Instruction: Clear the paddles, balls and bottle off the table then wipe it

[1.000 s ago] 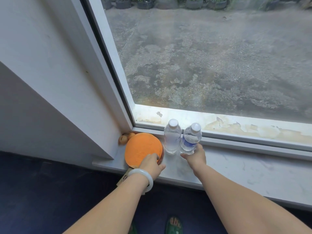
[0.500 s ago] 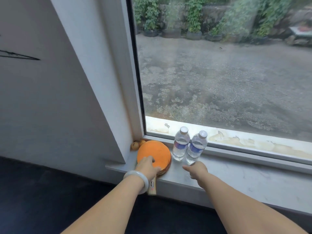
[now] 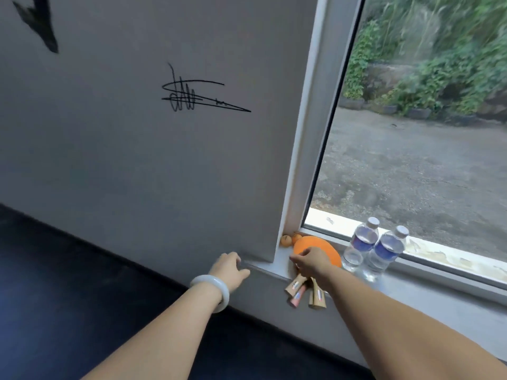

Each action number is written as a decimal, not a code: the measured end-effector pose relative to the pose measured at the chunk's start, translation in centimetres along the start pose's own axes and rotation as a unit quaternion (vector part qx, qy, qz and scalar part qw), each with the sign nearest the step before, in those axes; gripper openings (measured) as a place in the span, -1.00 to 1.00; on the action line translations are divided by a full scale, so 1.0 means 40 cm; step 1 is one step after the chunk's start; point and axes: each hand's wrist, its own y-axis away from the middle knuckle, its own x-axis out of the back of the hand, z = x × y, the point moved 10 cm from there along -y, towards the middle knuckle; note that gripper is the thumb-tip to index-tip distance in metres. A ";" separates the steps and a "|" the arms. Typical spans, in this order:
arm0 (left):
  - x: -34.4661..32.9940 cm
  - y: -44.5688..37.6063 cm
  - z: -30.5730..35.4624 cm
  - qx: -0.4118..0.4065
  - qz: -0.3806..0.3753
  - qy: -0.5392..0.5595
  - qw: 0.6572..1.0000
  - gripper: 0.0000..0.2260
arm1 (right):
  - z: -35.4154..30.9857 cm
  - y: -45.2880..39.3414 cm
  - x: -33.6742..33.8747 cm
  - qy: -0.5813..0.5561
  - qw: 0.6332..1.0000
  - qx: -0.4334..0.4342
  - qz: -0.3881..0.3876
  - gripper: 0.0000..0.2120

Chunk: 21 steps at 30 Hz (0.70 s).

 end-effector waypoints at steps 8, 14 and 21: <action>0.273 0.150 -0.394 0.087 0.088 0.042 0.991 -0.64 | -0.334 0.102 -0.405 0.050 0.990 0.096 -0.095 -0.66; 0.473 0.252 -0.668 0.157 0.157 0.068 0.973 -0.62 | -0.588 0.212 -0.719 0.142 0.958 0.193 -0.157 -0.66; 0.657 0.316 -0.964 0.250 0.211 0.092 0.940 -0.62 | -0.857 0.284 -1.096 0.291 0.869 0.325 -0.232 -0.48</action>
